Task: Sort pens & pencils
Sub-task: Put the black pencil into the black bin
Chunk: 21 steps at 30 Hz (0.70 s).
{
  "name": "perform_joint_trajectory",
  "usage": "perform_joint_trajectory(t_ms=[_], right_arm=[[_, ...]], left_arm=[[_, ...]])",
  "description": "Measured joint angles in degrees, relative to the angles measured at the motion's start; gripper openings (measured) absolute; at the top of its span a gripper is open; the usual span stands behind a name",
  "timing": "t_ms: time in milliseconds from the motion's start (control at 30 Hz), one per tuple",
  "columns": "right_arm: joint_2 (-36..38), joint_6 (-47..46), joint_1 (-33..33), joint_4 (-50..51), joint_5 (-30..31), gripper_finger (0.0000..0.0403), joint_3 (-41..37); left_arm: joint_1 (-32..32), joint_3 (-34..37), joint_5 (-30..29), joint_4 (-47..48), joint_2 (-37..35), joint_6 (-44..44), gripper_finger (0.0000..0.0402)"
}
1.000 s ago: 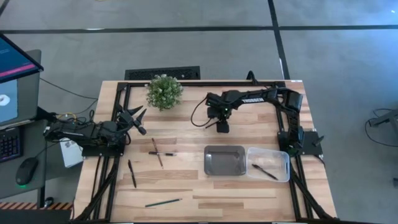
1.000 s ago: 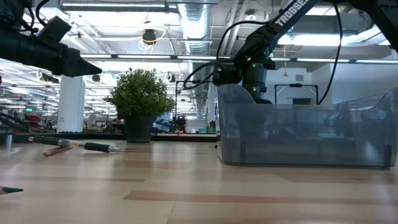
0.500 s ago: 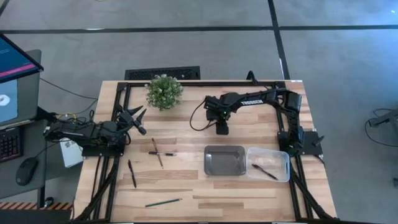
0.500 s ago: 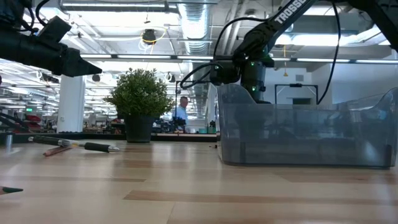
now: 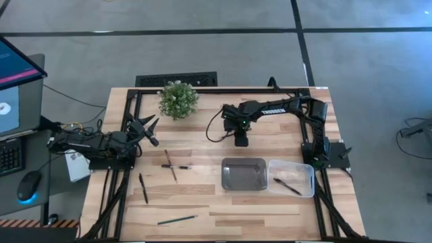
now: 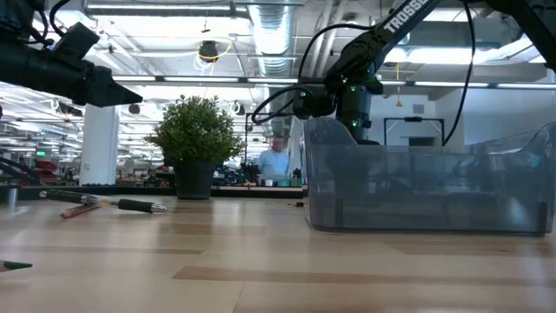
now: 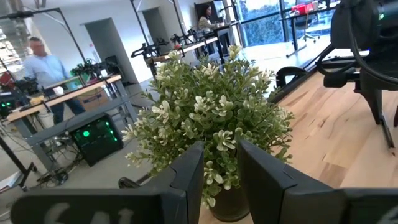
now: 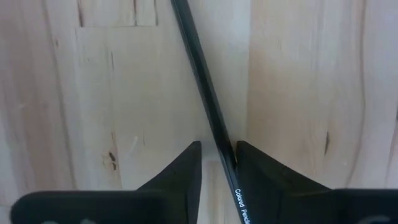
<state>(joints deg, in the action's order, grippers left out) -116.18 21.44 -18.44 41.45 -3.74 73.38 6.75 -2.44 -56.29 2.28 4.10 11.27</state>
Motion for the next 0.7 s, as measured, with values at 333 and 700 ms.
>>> perform_joint_trajectory(t_ms=[333,700], right_arm=[[0.0,0.0,0.0,-0.33,0.68,0.0088,0.0],[0.0,-0.01,0.06,-0.67,0.73,0.0036,-0.02]], left_arm=[[0.02,0.0,0.0,0.02,0.0,-0.11,0.0091],[0.0,0.0,0.0,0.01,0.0,-0.13,0.0091]])
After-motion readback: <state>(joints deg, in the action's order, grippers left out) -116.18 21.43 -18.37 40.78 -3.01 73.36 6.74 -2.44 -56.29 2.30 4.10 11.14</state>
